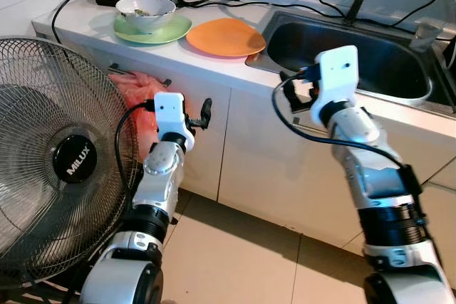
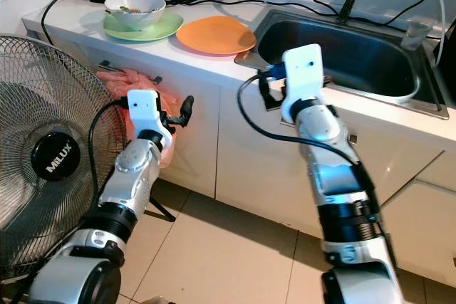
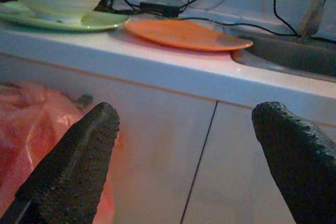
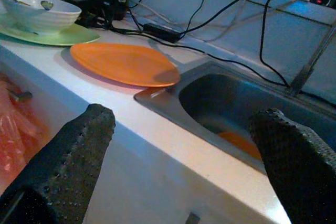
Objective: Kitchen organization
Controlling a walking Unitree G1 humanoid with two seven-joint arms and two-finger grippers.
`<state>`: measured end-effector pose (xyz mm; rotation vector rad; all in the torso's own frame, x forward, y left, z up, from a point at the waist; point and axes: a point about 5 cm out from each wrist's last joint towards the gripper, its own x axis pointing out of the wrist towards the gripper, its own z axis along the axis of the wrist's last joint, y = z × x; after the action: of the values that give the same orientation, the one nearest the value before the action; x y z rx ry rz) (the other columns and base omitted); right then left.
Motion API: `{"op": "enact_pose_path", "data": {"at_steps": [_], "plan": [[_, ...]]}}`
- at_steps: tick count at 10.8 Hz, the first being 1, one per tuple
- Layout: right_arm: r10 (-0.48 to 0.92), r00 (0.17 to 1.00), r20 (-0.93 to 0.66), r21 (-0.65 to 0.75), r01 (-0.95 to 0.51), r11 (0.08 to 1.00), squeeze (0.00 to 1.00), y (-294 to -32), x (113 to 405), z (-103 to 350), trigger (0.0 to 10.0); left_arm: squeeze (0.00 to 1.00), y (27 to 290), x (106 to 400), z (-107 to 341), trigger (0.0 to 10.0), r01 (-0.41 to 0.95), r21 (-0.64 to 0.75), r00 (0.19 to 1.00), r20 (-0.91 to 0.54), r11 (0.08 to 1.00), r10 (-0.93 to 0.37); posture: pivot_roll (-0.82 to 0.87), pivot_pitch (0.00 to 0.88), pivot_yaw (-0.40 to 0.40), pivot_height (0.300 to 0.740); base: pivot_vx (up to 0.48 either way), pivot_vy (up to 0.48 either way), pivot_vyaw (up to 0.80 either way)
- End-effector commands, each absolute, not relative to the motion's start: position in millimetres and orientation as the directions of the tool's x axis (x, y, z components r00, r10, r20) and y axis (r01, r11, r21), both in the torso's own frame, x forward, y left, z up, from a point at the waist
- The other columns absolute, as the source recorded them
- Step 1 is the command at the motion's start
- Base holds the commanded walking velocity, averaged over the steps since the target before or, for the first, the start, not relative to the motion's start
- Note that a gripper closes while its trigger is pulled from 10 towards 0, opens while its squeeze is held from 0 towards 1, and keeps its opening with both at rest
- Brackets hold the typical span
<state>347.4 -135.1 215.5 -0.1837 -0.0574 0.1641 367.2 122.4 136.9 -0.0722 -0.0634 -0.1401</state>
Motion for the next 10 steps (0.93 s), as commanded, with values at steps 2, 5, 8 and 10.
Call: {"op": "enact_pose_path", "data": {"at_steps": [2, 5, 8, 10], "plan": [[0.137, 0.99, 0.034, -0.166, -0.129, 0.978, 0.0, -139, 347, 210, 10.0, 0.0, 121, 372, 144, 10.0, 0.165, -0.059, 0.984, 0.07, 0.984, -0.161, -0.03, 0.0, -0.008, 0.74, 0.0, 0.0, -0.47], [0.129, 0.991, 0.031, -0.138, -0.123, 0.983, 0.0, -136, 349, 207, 10.0, 0.0, 129, 378, 153, 10.0, 0.156, -0.058, 0.985, 0.081, 0.986, -0.151, -0.01, 0.0, -0.002, 0.74, 0.0, 0.0, -0.26], [0.12, 0.992, 0.032, -0.15, -0.114, 0.982, 0.0, -136, 350, 207, 10.0, 0.0, 135, 379, 154, 10.0, 0.147, -0.064, 0.987, 0.071, 0.987, -0.142, -0.02, 0.0, 0.003, 0.74, 0.0, 0.0, -0.78], [0.115, 0.992, 0.05, -0.151, -0.107, 0.983, 0.0, -138, 348, 209, 10.0, 0.0, 139, 379, 168, 10.0, 0.139, -0.083, 0.983, 0.136, 0.987, -0.127, -0.02, 0.0, 0.012, 0.74, 0.0, 0.0, 0.0]]}}
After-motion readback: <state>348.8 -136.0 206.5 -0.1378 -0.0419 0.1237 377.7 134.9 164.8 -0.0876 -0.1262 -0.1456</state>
